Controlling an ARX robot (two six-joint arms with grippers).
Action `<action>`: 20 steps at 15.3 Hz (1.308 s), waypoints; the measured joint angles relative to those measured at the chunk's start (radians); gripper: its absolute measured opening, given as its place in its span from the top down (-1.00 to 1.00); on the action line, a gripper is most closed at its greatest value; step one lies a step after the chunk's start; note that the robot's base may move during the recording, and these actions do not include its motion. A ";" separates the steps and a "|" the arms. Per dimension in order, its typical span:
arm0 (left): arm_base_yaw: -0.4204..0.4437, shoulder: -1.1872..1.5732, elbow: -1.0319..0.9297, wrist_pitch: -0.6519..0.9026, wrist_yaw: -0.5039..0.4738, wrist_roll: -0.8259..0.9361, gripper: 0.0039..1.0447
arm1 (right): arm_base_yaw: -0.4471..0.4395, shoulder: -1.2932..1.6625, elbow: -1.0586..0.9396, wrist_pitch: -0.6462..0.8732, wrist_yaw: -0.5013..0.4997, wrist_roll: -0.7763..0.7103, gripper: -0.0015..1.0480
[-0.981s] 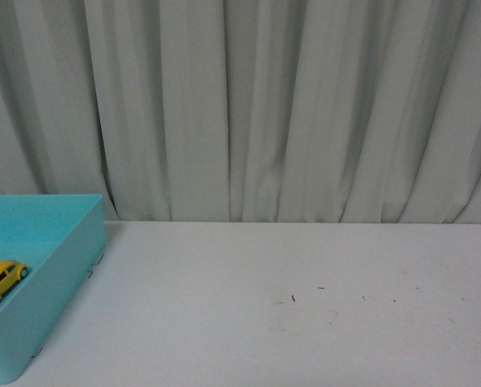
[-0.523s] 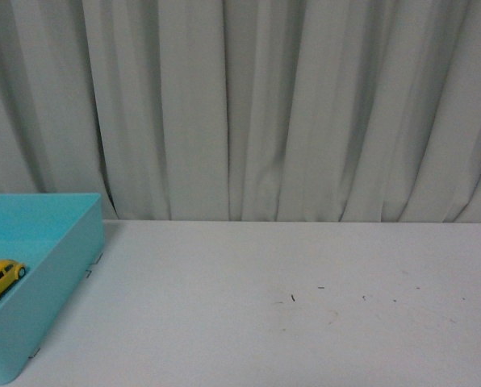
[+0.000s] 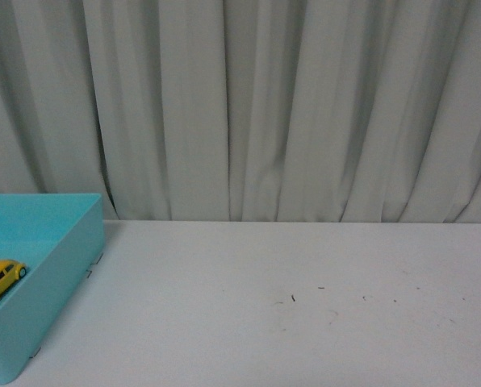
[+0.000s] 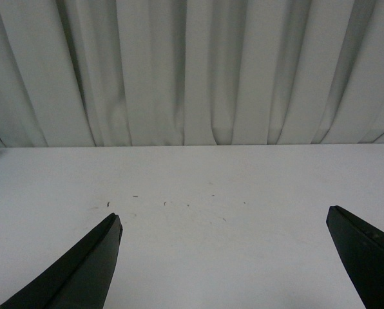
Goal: Wind up and store yellow beetle toy
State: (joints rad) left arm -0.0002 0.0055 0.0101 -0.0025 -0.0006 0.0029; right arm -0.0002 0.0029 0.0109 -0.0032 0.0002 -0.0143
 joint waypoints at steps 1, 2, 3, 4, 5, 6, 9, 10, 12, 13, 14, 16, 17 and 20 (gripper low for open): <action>0.000 0.000 0.000 0.000 0.000 0.000 -0.88 | 0.000 0.000 0.000 0.000 0.000 0.000 -0.87; 0.000 0.000 0.000 0.000 0.000 0.000 -0.88 | 0.000 0.000 0.000 0.000 0.000 0.000 -0.87; 0.000 0.000 0.000 0.000 0.000 0.000 -0.88 | 0.000 0.000 0.000 0.000 0.000 0.000 -0.87; 0.000 0.000 0.000 0.000 0.000 0.000 -0.88 | 0.000 0.000 0.000 0.000 0.000 0.000 -0.87; 0.000 0.000 0.000 0.000 0.000 0.000 -0.88 | 0.000 0.000 0.000 0.000 0.000 0.000 -0.87; 0.000 0.000 0.000 0.000 0.000 0.000 -0.88 | 0.000 0.000 0.000 0.000 0.000 0.000 -0.87; 0.000 0.000 0.000 0.000 0.000 0.000 -0.88 | 0.000 0.000 0.000 0.000 0.000 0.000 -0.87; 0.000 0.000 0.000 0.000 0.000 0.000 -0.88 | 0.000 0.000 0.000 0.000 0.000 0.000 -0.87; 0.000 0.000 0.000 0.001 0.000 0.000 -0.88 | 0.000 0.000 0.000 0.000 0.000 0.000 -0.87; 0.000 0.000 0.000 0.001 0.000 0.000 -0.88 | 0.000 0.000 0.000 0.002 0.000 0.000 -0.87; 0.000 0.000 0.000 0.002 0.000 0.000 -0.88 | 0.000 0.000 0.000 0.003 0.000 0.000 -0.87; 0.000 0.000 0.000 0.000 -0.001 0.000 -0.88 | 0.000 0.000 0.000 0.002 0.000 0.000 -0.87; 0.000 0.000 0.000 0.000 0.001 0.000 -0.88 | 0.000 0.000 0.000 -0.001 0.000 0.000 -0.87; 0.000 0.000 0.000 0.000 -0.001 0.000 -0.88 | 0.000 0.000 0.000 0.000 0.000 0.000 -0.87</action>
State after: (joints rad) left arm -0.0002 0.0055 0.0097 -0.0021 -0.0013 0.0025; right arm -0.0002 0.0032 0.0109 -0.0032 0.0002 -0.0143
